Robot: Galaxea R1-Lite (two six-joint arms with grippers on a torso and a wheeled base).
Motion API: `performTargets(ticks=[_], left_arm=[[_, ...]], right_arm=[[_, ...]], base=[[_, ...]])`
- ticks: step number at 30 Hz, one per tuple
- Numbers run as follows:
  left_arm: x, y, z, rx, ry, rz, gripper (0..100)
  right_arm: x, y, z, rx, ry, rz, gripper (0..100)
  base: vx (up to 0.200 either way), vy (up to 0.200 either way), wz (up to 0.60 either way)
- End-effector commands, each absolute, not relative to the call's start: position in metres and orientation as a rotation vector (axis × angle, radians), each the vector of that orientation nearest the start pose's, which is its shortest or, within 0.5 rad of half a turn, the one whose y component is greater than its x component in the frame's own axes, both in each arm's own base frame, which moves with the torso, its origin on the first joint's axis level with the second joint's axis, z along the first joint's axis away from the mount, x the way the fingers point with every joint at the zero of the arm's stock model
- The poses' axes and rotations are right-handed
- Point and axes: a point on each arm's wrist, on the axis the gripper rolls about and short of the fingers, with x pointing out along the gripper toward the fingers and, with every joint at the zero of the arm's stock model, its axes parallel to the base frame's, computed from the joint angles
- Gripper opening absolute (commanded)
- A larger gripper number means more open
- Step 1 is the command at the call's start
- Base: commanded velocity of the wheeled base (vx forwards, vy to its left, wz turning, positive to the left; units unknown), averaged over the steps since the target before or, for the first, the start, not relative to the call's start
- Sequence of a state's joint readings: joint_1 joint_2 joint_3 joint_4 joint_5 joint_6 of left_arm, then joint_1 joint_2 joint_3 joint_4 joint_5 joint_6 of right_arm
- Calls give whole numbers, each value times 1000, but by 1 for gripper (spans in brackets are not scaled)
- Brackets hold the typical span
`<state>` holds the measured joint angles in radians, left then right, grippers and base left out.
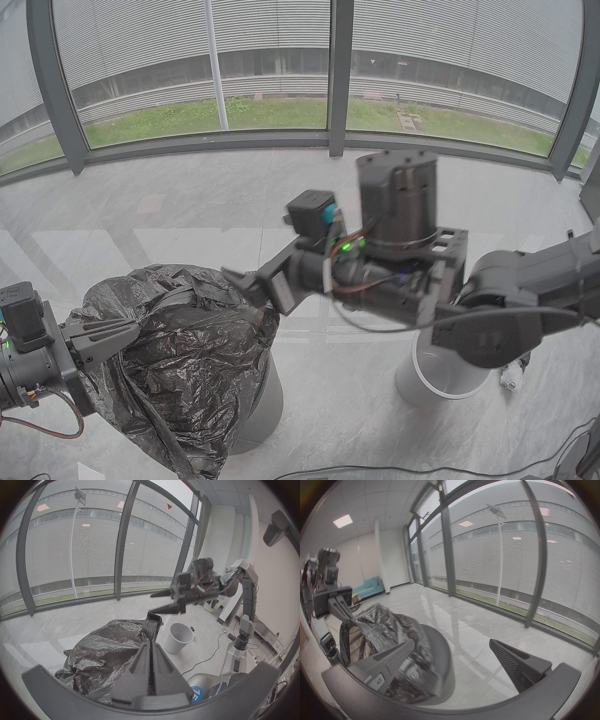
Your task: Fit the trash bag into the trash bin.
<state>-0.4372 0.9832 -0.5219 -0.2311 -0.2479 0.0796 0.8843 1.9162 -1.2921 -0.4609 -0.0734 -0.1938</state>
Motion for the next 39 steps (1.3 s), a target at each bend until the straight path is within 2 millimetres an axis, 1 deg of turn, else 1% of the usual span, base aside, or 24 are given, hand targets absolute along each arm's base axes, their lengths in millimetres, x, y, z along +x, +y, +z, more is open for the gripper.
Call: performTargets(ticks=[1, 4, 5, 8, 11, 12, 14, 15, 17, 18, 19, 20, 21, 23, 27, 29, 34, 36, 38, 39], left_arm=[[102, -55, 217, 100, 181, -712, 0], [105, -57, 215, 102, 196, -713, 0], [106, -57, 214, 103, 206, -712, 0], [110, -58, 212, 103, 220, -709, 0], [113, -60, 211, 104, 232, -708, 0], [113, -60, 211, 104, 232, -708, 0], [116, -61, 210, 105, 247, -705, 0], [118, -61, 210, 105, 247, -702, 0], [118, -61, 210, 105, 247, -702, 0], [122, -62, 212, 104, 248, -696, 0], [123, -63, 213, 104, 247, -693, 0], [123, -63, 213, 104, 247, -693, 0], [126, -64, 214, 106, 248, -693, 0], [127, -64, 216, 107, 244, -693, 0], [130, -66, 218, 117, 238, -694, 0], [130, -66, 218, 117, 241, -694, 0], [128, -66, 210, 126, 268, -702, 0], [130, -66, 204, 133, 296, -703, 0], [131, -67, 202, 133, 305, -703, 0], [131, -67, 202, 134, 309, -703, 0]], right_arm=[[234, 342, 189, -329, 107, 912, 100], [233, 339, 194, -339, 89, 901, 100], [233, 334, 203, -331, 69, 889, 100], [230, 321, 218, -316, 44, 849, 100], [226, 301, 233, -302, 28, 793, 100], [226, 301, 233, -302, 28, 793, 100], [215, 280, 240, -301, 28, 781, 100], [211, 275, 239, -305, 35, 782, 100], [211, 275, 239, -305, 35, 782, 100], [194, 257, 230, -334, 69, 795, 100], [190, 252, 226, -345, 83, 798, 100], [190, 252, 226, -345, 83, 798, 100], [183, 249, 219, -360, 100, 809, 100], [181, 251, 217, -383, 98, 821, 100], [183, 255, 212, -461, 83, 831, 100], [185, 257, 208, -468, 95, 828, 100], [189, 258, 202, -483, 115, 816, 100], [195, 261, 192, -513, 139, 809, 100], [207, 262, 181, -555, 160, 790, 100], [208, 262, 181, -560, 160, 788, 100]], base=[[0, 0, 0], [0, 0, 0], [0, 0, 0], [0, 0, 0], [0, 0, 0], [0, 0, 0], [0, 0, 0], [0, 0, 0], [0, 0, 0], [0, 0, 0], [0, 0, 0], [0, 0, 0], [0, 0, 0], [0, 0, 0], [0, 0, 0], [0, 0, 0], [0, 0, 0], [0, 0, 0], [0, 0, 0], [0, 0, 0]])
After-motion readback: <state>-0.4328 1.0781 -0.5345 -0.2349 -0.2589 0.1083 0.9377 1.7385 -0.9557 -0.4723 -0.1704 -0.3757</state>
